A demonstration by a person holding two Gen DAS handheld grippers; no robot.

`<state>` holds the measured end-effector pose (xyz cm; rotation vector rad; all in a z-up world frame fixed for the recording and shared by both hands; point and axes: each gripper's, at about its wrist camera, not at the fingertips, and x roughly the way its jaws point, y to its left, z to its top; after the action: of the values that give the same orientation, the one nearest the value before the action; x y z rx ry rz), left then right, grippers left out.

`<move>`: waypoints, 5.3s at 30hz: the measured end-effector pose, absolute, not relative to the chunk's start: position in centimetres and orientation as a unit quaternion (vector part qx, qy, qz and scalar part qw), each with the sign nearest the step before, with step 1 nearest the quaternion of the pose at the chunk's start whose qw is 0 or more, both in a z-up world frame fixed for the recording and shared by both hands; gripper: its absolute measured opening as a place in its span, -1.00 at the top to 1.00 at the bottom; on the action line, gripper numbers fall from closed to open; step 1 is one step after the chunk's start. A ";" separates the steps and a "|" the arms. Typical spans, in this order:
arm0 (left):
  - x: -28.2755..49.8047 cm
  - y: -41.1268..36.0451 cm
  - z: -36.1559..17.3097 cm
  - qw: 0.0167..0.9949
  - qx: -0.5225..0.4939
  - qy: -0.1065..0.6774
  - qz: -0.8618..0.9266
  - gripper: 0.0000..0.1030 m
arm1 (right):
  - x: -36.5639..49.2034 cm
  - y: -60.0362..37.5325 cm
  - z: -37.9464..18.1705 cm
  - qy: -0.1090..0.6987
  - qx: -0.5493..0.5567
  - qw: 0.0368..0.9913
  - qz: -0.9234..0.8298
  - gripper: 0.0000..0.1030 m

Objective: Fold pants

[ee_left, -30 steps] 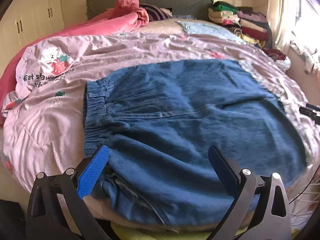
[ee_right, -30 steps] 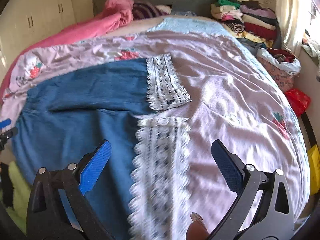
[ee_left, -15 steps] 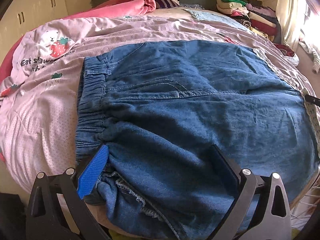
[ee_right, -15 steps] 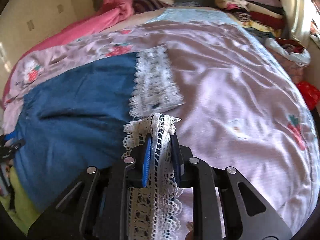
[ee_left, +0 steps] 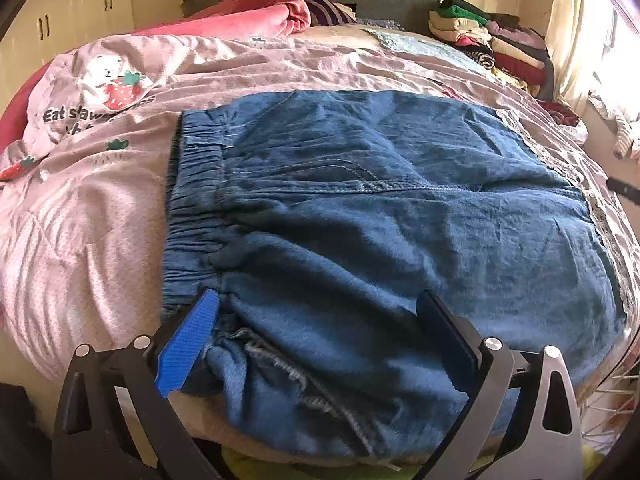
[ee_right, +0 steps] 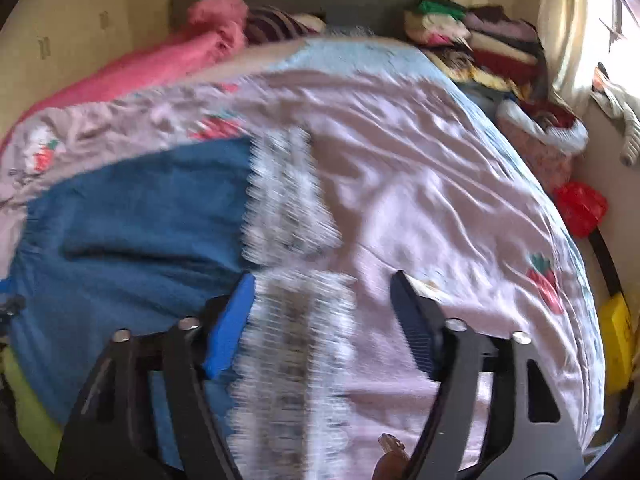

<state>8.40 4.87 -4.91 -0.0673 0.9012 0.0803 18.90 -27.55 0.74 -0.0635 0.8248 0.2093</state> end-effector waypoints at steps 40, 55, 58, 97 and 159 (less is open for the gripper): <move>11.7 16.6 4.5 0.912 -0.091 0.383 0.112 -0.91 | 23.2 -6.1 6.1 0.349 -0.075 0.870 0.340 -0.71; 19.2 18.7 1.1 0.899 -0.076 0.426 0.073 -0.91 | 29.4 0.8 3.4 0.376 -0.140 0.841 0.362 -0.71; 20.2 18.2 0.0 0.898 -0.071 0.431 0.055 -0.91 | 30.5 2.0 2.2 0.386 -0.156 0.833 0.364 -0.71; 18.6 17.4 -0.6 0.917 -0.090 0.383 -0.073 0.50 | 30.2 8.3 -1.9 0.404 -0.253 0.763 0.437 0.83; -2.5 11.5 0.1 0.913 -0.004 0.403 -0.068 0.10 | 5.5 -0.4 -5.2 0.461 -0.165 0.742 0.458 0.77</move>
<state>-2.49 11.46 0.09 -0.0087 0.8295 -0.1398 5.45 -0.37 -5.20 -0.3616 1.0103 1.0049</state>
